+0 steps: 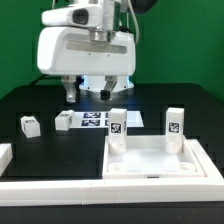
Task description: Assemble square table
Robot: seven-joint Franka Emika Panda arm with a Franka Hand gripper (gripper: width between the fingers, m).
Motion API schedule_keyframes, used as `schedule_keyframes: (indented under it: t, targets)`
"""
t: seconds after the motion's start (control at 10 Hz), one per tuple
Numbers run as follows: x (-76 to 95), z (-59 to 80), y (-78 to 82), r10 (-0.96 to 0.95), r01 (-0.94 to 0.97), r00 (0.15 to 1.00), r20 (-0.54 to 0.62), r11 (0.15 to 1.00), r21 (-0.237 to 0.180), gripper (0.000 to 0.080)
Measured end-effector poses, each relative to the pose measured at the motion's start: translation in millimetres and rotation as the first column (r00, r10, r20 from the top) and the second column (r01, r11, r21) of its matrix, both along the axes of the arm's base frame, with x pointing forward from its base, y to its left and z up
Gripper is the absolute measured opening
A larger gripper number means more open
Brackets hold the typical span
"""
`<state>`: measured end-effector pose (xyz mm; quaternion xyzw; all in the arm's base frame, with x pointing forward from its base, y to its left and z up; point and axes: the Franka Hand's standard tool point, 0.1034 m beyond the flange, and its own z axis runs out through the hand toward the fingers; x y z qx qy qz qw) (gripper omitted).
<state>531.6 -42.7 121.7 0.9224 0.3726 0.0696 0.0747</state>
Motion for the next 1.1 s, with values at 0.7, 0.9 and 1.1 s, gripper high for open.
schedule_keyframes:
  t: [0.7,0.9,1.1]
  targets:
    - [-29.3,-9.6,-29.0,-0.494,0.490,0.869,-0.011,0.859,0.150,0.0649]
    - [-57.0,-15.9,-58.2,-0.618,0.617,0.785,-0.053,0.769,0.171,0.0649]
    - [-96.7,-36.4,-87.8,-0.752,0.755,0.652,-0.100,0.630,0.183,0.0649]
